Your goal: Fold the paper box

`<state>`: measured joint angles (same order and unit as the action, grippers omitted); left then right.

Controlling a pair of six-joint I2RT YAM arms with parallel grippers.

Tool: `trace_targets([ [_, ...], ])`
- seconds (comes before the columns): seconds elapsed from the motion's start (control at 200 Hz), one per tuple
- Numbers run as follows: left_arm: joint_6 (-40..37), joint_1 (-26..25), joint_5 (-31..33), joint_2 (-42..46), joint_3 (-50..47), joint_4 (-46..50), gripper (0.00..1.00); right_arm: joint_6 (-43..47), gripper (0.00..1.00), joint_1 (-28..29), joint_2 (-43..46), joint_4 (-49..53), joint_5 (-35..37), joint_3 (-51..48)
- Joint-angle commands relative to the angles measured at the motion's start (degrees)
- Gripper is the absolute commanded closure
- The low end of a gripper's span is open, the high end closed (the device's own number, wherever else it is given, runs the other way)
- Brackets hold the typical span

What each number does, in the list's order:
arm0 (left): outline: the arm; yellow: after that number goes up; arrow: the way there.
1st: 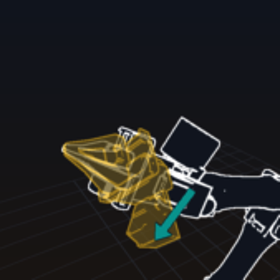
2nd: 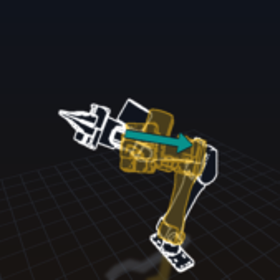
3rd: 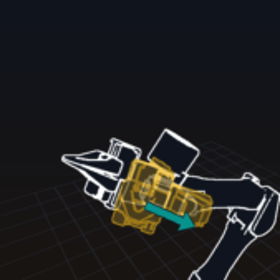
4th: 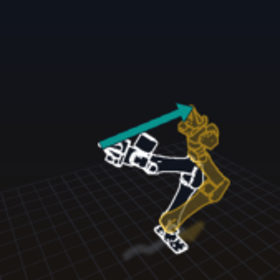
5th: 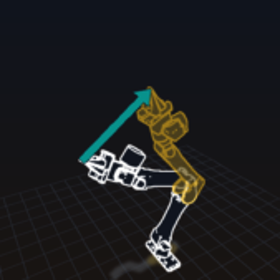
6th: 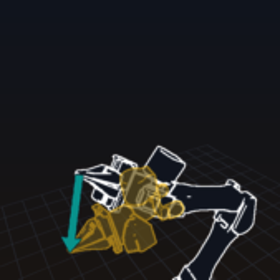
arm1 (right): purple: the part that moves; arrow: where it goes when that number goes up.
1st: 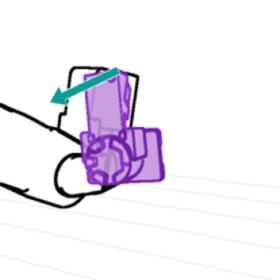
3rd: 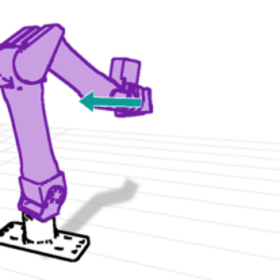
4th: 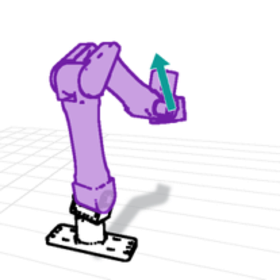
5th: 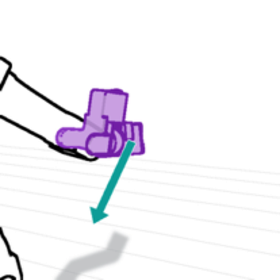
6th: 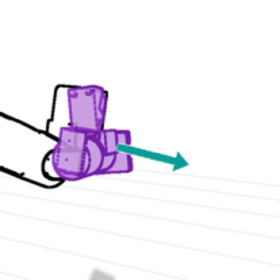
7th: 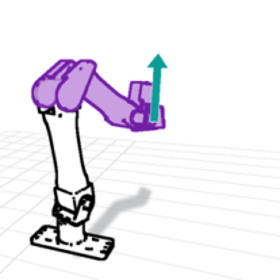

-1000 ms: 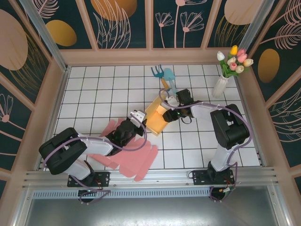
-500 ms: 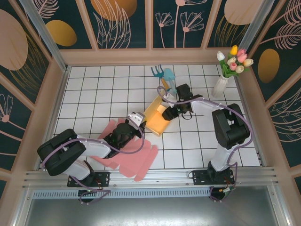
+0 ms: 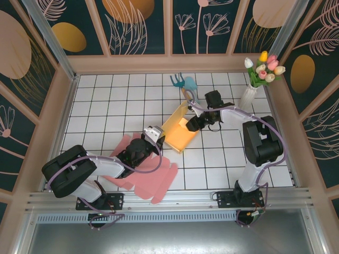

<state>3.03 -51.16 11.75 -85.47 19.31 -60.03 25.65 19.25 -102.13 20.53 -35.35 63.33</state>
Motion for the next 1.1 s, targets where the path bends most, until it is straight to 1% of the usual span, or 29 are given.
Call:
trace_targets([
  [0.0,0.35,-0.23,-3.00,0.93,0.07,-3.65,1.00,0.11,0.62,1.94,-1.80,0.47,3.96,1.06],
  [0.21,1.83,-0.22,-3.40,0.12,0.34,-3.95,1.00,-1.07,0.78,4.08,-0.95,-5.58,15.41,-1.63],
  [0.32,4.10,-0.19,-2.29,-0.14,0.56,-3.40,1.00,-1.35,0.79,5.61,0.90,-11.53,24.41,-5.15],
  [0.375,5.77,-0.26,-1.68,0.12,0.55,-2.82,1.00,-1.30,0.78,6.57,1.78,-14.98,28.92,-7.26],
  [0.42,7.22,-0.28,-1.70,0.56,0.48,-2.29,1.00,-1.23,0.76,7.25,2.57,-17.81,31.30,-8.84],
  [0.44,7.74,-0.24,-2.12,0.76,0.42,-2.13,1.00,-1.22,0.74,7.47,2.85,-19.16,32.30,-9.70],
  [0.48,8.58,-0.27,-3.51,1.14,0.21,-2.01,1.00,-1.06,0.73,7.93,3.55,-21.74,33.82,-11.37],
  [0.575,10.27,-0.19,-7.01,1.95,-0.14,-1.55,1.00,-1.16,0.75,8.44,5.18,-27.25,35.57,-14.57],
  [0.61,11.16,-0.19,-8.33,1.91,-0.14,-1.26,1.00,-1.37,0.78,8.58,5.64,-29.11,35.96,-15.54],
  [0.661,12.50,-0.26,-10.22,1.46,0.06,-0.80,1.00,-1.14,0.85,8.96,6.56,-32.10,38.78,-17.07],
  [0.721,14.23,-0.21,-11.13,1.02,0.07,-0.05,1.00,-0.40,0.90,9.67,7.34,-35.89,43.21,-19.19],
  [0.786,16.04,-0.23,-9.54,1.00,-0.06,1.47,1.00,0.46,0.91,9.85,7.73,-39.47,48.28,-21.06],
  [0.881,18.31,-0.24,-5.08,2.54,-0.22,4.89,1.00,2.35,0.91,9.85,6.36,-43.31,59.17,-22.18],
  [0.926,19.05,-0.19,-3.04,3.75,-0.26,6.47,1.00,3.21,0.91,9.80,5.68,-44.85,62.97,-22.41],
  [1.026,19.42,-0.27,-1.13,6.61,-0.96,8.14,1.00,4.04,0.89,9.91,5.08,-46.90,66.38,-22.82],
  [1.096,19.30,-0.24,-0.61,7.70,-0.99,8.93,1.00,4.99,0.89,10.52,5.20,-48.21,66.81,-23.52],
])
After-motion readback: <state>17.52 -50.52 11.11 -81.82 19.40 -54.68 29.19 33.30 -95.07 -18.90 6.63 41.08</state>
